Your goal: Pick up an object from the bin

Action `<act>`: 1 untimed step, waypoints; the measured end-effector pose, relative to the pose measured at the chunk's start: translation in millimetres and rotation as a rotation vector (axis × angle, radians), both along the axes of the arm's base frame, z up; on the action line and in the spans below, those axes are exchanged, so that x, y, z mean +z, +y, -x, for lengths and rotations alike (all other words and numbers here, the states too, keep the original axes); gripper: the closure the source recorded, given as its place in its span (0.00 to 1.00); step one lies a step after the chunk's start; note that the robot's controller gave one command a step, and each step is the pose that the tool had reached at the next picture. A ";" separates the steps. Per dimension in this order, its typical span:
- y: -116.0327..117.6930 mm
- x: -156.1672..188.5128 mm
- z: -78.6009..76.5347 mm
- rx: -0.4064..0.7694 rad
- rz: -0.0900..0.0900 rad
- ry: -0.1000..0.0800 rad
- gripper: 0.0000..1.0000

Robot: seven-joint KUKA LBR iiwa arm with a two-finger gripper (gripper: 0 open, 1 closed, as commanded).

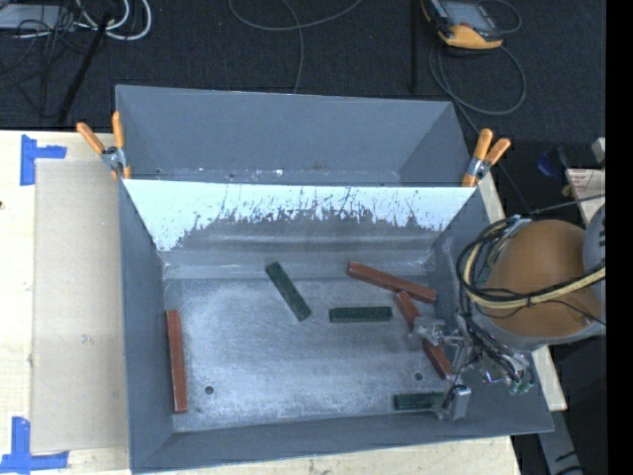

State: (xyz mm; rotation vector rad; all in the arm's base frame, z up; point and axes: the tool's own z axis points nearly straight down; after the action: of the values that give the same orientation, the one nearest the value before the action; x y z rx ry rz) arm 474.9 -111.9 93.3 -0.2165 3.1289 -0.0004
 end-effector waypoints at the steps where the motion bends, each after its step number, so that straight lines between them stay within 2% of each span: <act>1: -1.4 -19.3 -3.1 0.211 0.004 -0.022 0.00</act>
Offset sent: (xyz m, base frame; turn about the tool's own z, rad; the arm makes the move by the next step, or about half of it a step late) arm -0.0052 -0.0034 -0.0233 -0.2107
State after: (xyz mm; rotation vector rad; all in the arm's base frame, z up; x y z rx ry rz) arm 478.0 -113.3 74.0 -0.5407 3.0679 -0.0078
